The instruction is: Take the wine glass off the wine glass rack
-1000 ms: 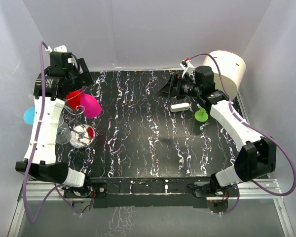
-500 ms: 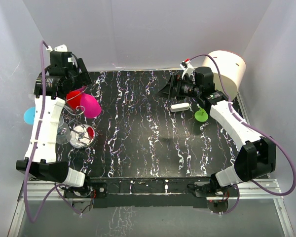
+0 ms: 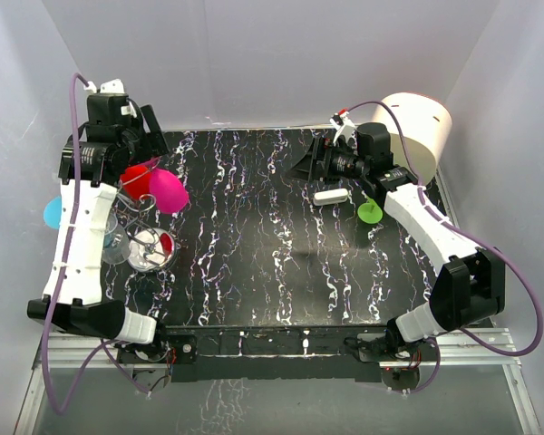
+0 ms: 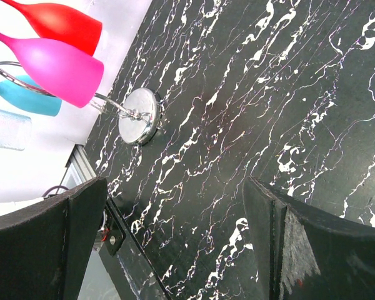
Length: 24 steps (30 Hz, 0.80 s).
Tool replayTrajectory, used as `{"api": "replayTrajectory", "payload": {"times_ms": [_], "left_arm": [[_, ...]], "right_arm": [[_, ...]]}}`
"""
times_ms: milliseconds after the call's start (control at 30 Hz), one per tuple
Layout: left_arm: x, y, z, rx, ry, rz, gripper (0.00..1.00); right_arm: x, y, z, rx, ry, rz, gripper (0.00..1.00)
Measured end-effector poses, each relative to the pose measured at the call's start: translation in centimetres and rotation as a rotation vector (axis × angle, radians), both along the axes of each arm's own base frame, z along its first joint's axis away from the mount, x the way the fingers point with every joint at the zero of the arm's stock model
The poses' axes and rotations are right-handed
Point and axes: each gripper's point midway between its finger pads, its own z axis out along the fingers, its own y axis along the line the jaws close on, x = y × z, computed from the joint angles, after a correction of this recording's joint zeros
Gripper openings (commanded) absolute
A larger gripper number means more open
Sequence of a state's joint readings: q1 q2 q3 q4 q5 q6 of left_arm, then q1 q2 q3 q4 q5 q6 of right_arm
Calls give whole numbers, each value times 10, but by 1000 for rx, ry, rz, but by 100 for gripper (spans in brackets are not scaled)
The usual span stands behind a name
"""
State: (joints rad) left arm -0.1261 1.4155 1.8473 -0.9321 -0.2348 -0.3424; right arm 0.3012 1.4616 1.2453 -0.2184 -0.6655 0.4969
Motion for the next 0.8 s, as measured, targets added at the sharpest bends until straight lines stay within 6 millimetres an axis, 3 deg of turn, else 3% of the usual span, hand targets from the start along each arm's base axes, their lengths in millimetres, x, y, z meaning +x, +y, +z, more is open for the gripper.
{"api": "replayTrajectory", "payload": {"times_ms": [367,667,800], "left_arm": [[-2,-14,5,-24,-16,-97,58],[-24,-19,18,-26,-64,-158,57],[-30,-18,15,-23,-61,-157,57]], "right_arm": [[0,0,1,2,-1,0,89],[-1,1,2,10,-1,8,89],[-1,2,3,14,-3,9,89]]}}
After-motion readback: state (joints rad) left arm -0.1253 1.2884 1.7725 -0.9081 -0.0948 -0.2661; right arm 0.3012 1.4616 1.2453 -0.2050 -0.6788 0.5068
